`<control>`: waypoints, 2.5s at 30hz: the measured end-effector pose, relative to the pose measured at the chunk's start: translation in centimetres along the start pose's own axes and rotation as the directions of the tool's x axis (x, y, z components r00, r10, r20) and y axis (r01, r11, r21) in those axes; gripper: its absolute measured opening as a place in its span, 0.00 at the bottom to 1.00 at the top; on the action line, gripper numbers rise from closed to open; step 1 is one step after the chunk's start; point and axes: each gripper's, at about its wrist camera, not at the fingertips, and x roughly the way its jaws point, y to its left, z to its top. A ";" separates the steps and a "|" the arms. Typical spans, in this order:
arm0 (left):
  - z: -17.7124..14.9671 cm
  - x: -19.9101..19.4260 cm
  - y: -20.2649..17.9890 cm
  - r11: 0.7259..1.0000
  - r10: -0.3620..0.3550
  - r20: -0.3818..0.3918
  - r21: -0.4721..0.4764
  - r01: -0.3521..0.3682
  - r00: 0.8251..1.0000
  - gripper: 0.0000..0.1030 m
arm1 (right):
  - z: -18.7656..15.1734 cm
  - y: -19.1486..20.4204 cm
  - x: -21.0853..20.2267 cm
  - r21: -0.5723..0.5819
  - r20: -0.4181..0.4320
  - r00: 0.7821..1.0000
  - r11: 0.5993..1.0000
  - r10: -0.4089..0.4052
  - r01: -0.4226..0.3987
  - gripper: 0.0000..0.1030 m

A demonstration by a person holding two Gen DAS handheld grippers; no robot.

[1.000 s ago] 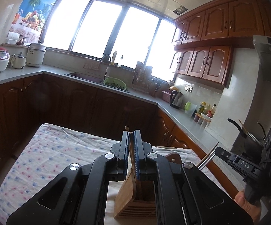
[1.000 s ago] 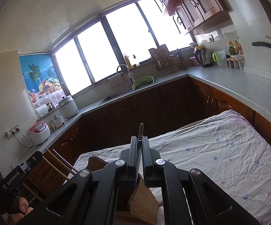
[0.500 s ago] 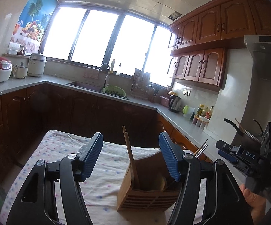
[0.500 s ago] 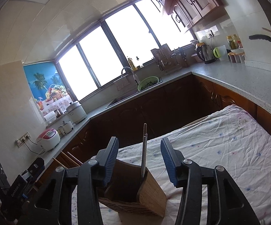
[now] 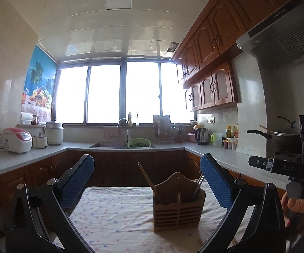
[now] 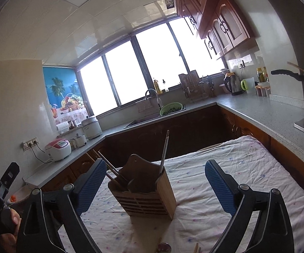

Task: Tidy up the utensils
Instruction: 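Withdraw both tools from the holder back toward the utensils, then grasp a metal fork with the left tool while the right tool grasps a wooden chopstick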

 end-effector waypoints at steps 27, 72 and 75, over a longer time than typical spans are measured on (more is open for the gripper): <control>-2.9 -9.7 -5.5 0.979 -0.016 -0.087 0.201 0.033 0.996 1.00 | -7.4 0.8 -10.7 -0.063 -0.070 0.997 0.997 -0.039 0.035 0.99; -13.8 1.8 -4.1 0.969 -0.213 -0.749 -0.245 0.036 0.627 1.00 | -11.6 -3.9 -4.4 0.027 -0.410 0.906 0.992 -0.102 0.124 0.39; -14.4 2.6 -4.6 0.967 -0.226 -0.762 -0.251 0.045 0.607 1.00 | -11.8 -3.9 -3.0 0.039 -0.441 0.894 0.993 -0.083 0.111 0.31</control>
